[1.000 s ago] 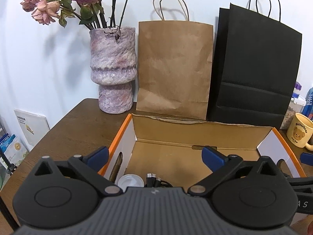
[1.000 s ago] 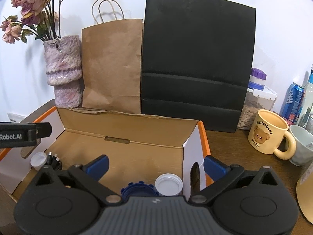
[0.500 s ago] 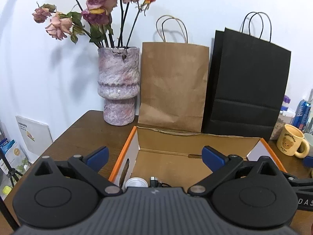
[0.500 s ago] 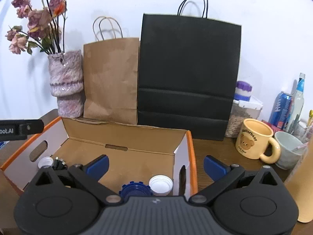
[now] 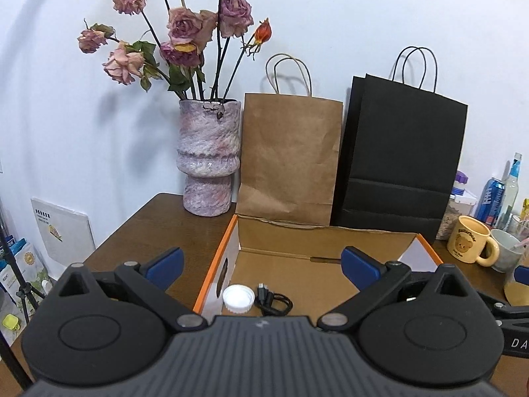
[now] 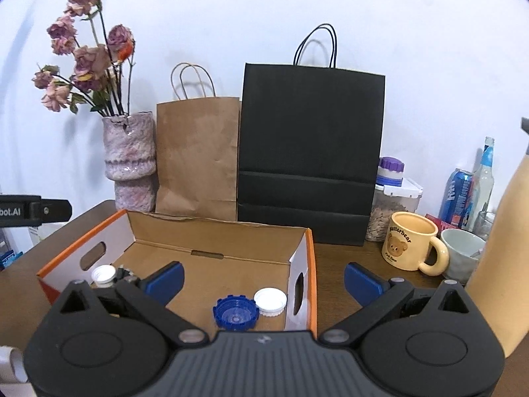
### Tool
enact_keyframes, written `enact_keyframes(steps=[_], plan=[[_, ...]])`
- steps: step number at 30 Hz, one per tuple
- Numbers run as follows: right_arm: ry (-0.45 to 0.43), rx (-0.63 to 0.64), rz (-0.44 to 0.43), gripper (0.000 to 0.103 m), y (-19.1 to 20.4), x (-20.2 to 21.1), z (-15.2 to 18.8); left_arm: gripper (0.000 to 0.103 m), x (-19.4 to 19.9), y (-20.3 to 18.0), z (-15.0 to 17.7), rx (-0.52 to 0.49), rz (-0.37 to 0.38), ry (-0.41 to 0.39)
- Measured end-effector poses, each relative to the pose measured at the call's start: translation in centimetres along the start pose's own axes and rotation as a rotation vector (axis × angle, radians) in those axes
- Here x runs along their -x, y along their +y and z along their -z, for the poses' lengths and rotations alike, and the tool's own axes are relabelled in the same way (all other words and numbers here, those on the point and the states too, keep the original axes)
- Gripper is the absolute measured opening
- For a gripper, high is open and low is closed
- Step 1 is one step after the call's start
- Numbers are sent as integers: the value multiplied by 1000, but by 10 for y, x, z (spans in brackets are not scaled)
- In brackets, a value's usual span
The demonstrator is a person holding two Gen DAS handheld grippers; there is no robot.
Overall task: Organize rigid objects
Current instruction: 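Move both tools back from the box toward the table items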
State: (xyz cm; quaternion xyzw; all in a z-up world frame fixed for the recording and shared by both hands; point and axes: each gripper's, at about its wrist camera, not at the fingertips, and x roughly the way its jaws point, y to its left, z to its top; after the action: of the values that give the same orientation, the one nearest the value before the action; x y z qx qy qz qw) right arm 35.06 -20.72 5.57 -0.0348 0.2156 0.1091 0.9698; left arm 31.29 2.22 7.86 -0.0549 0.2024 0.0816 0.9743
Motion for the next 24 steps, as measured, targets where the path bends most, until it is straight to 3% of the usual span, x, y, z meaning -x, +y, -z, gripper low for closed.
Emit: enact_keyframes(steps=[24], plan=[[-14, 13, 7, 103, -6, 113, 66, 103, 98, 17, 48, 1, 28, -2]])
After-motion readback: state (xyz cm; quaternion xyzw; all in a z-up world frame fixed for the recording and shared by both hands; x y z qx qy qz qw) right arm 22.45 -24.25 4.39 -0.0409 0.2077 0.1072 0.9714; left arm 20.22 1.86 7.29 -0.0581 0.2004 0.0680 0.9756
